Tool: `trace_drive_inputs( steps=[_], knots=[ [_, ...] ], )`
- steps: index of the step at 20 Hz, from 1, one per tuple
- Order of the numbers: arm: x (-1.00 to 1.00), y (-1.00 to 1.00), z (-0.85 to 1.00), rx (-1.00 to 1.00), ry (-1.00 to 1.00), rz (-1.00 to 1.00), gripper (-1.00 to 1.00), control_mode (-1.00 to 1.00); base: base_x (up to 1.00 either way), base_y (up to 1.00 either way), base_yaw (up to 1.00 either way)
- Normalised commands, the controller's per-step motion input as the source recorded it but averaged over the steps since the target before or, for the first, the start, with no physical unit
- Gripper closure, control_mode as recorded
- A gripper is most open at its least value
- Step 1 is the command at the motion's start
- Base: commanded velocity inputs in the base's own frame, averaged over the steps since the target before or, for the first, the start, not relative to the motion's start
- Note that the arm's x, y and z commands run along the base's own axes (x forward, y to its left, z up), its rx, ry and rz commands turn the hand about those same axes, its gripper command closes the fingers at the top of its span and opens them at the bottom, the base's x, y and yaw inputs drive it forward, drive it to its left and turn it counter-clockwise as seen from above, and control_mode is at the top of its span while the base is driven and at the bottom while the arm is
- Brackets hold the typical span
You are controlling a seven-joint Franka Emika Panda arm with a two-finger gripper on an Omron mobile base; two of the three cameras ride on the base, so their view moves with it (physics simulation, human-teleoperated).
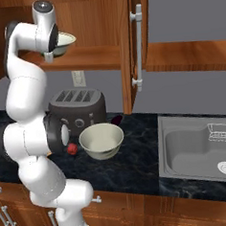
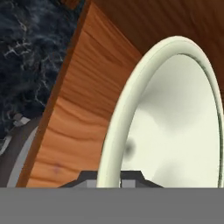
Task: Pick both bowls and place them on the counter. Then place the bell pepper in one bowl and place the shrimp in the other bowl.
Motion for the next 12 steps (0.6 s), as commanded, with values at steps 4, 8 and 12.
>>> trace_drive_inputs(
  steps=[4,8,12],
  knots=[
    [-0.84,0.00,-0.10,0.00,-0.06,0.00,1.00,-1.00,0.00,0.00,0.00],
    [-0.98,0.00,-0.08,0.00,-0.04,0.00,1.00,-1.00,0.00,0.00,0.00],
    [-1.00,0.00,-0.11,0.00,-0.02,0.00,1.00,-1.00,0.00,0.00,0.00]
  ],
)
